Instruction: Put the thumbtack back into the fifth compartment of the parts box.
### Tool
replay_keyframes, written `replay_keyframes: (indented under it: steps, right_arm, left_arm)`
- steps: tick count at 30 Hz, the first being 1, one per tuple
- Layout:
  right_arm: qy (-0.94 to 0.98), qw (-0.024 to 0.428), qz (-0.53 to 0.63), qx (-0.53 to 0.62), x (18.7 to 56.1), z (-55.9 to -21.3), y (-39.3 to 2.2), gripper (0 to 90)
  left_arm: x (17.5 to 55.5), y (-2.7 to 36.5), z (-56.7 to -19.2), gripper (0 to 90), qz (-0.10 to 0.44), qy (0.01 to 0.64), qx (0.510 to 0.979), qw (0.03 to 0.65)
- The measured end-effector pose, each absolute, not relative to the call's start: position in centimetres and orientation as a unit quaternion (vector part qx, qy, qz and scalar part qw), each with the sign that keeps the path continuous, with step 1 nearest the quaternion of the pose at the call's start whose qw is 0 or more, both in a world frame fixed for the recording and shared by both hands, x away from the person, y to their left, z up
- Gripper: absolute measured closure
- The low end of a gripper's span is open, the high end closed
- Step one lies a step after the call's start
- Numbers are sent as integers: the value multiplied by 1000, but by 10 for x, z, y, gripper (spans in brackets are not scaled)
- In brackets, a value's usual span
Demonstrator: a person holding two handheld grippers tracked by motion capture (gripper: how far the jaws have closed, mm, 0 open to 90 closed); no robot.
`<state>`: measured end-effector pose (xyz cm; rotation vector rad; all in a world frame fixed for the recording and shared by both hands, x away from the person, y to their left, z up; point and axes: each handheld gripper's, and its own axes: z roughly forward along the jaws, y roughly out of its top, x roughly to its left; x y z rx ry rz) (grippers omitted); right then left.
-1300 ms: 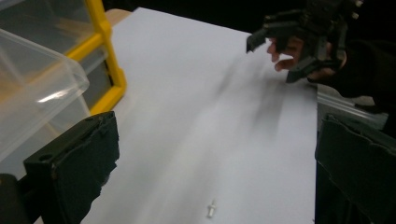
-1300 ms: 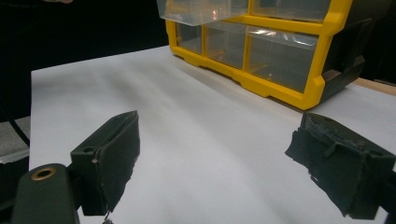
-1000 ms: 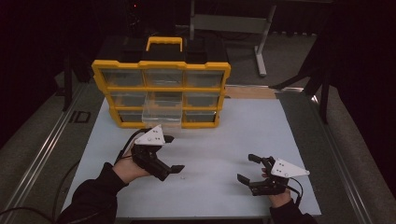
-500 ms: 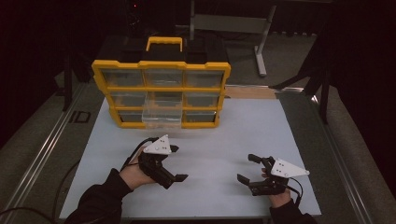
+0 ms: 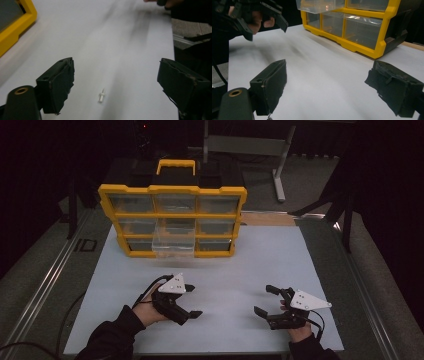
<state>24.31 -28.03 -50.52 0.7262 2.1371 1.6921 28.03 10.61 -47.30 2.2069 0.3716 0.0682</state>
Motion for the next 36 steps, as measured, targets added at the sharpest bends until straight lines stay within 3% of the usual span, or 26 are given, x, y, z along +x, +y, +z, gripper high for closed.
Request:
replay_keyframes:
  steps: [5, 19, 27, 36]
  right_arm:
    - [748, 160, 592, 253, 243, -505, -280, 139]
    - [748, 159, 592, 254, 243, -505, -280, 138]
    - [748, 159, 592, 254, 243, -505, -280, 139]
    - [748, 159, 592, 254, 243, -505, -280, 139]
  left_arm:
    - [283, 107, -484, 228, 24, 155, 889, 431]
    - [291, 104, -510, 309, 12, 160, 898, 410]
    - [295, 103, -522, 485, 6, 159, 905, 395]
    - [298, 104, -529, 608, -10, 156, 909, 387]
